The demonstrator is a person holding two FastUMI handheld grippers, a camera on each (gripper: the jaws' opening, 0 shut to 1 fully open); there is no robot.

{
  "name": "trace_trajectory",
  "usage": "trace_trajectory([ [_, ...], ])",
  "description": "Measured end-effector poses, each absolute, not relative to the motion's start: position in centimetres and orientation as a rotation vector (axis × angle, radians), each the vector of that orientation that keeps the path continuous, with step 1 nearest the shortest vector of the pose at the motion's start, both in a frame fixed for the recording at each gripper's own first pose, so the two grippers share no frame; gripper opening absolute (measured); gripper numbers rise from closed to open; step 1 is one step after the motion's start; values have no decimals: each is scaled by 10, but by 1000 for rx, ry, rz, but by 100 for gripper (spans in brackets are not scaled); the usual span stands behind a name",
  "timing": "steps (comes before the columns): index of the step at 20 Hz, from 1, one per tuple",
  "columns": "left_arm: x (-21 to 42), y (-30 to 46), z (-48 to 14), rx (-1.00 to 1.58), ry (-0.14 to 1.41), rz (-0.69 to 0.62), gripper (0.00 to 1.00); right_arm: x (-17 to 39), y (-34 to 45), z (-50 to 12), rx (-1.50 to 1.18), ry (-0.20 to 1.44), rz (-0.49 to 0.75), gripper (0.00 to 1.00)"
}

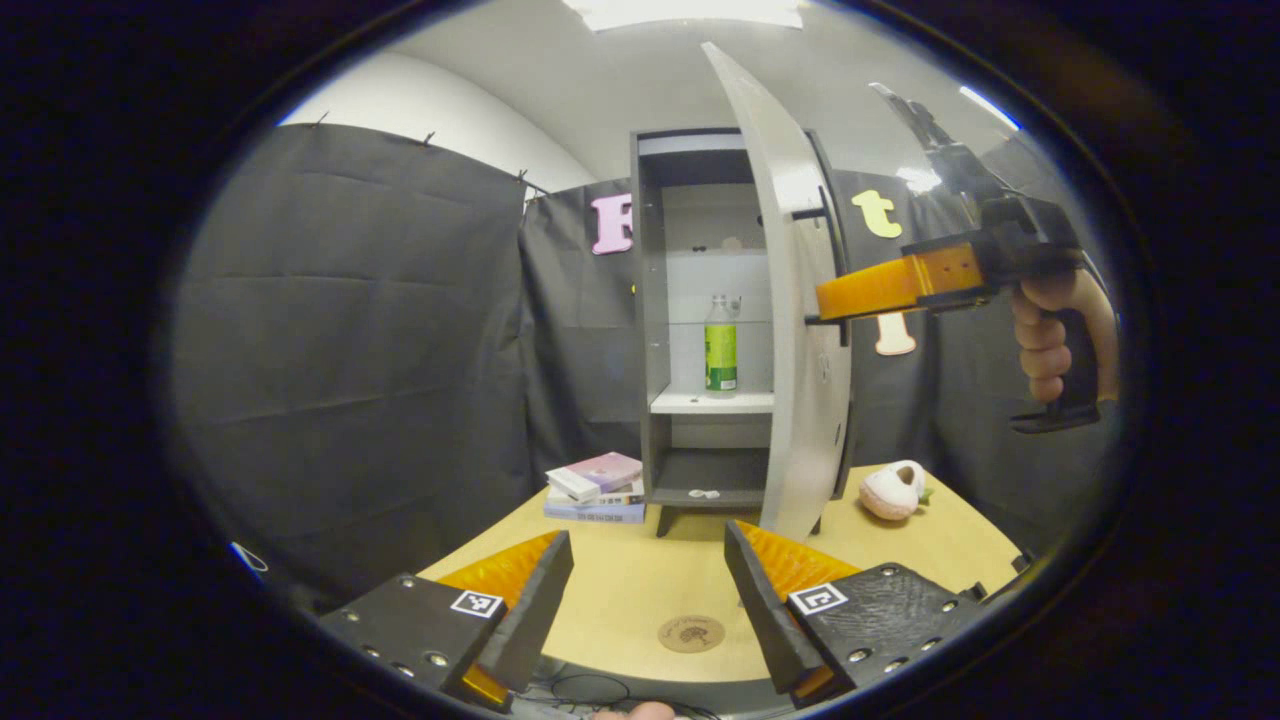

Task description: Open the cabinet door with the right hand, grasp the bottle in the cabinet with the left hand and place it on the coaster, then close the cabinet door with the right hand.

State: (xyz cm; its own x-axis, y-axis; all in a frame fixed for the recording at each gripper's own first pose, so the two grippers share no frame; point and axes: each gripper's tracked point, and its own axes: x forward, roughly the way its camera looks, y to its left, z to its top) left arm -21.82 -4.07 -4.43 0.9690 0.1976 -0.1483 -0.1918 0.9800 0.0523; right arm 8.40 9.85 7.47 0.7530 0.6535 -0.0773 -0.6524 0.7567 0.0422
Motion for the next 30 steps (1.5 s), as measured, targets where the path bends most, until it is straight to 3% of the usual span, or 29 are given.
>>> trace_trajectory([
  [2, -212, -51, -38, 63, 148, 176, 92, 81, 91, 75, 9, 77, 676, 20],
  [3, -208, -57, -34, 84, 144, 167, 88, 79, 86, 74, 10, 70, 651, 20],
  [4, -203, -62, -28, 114, 135, 160, 92, 80, 82, 74, 19, 66, 626, 20],
  [6, -187, -67, -20, 166, 116, 167, 92, 78, 75, 74, 56, 65, 584, 20],
  [7, -178, -76, -22, 160, 115, 149, 88, 78, 72, 73, 74, 68, 568, 21],
  [8, -170, -89, -22, 134, 117, 118, 92, 77, 68, 74, 89, 73, 555, 21],
  [10, -154, -100, -14, 98, 95, 90, 88, 77, 62, 73, 111, 76, 529, 20],
  [11, -145, -99, -11, 99, 89, 93, 92, 76, 60, 73, 120, 77, 513, 21],
  [12, -137, -95, -11, 101, 88, 93, 83, 76, 59, 72, 128, 79, 498, 21],
  [14, -115, -92, -14, 102, 103, 82, 92, 75, 56, 70, 125, 80, 460, 20],
  [16, -83, -87, -16, 92, 114, 67, 83, 70, 52, 69, 89, 65, 410, 20],
  [19, -24, -79, -13, 88, 109, 46, 92, 63, 44, 69, 63, 67, 328, 20],
  [22, 34, -91, 4, 55, 34, -26, 88, 61, 38, 70, 81, 82, 250, 20],
  [24, 67, -88, 11, 72, 12, -9, 92, 61, 34, 69, 103, 82, 205, 20],
  [25, 86, -88, 13, 71, 5, -5, 87, 61, 32, 70, 110, 83, 184, 20],
  [27, 119, -90, 10, 86, 6, -7, 92, 65, 27, 70, 108, 83, 154, 17],
  [28, 132, -89, 9, 110, 2, 3, 92, 65, 21, 71, 105, 78, 131, 24],
  [30, 155, -88, 4, 130, -10, 15, 88, 64, 11, 69, 110, 81, 99, 29],
])
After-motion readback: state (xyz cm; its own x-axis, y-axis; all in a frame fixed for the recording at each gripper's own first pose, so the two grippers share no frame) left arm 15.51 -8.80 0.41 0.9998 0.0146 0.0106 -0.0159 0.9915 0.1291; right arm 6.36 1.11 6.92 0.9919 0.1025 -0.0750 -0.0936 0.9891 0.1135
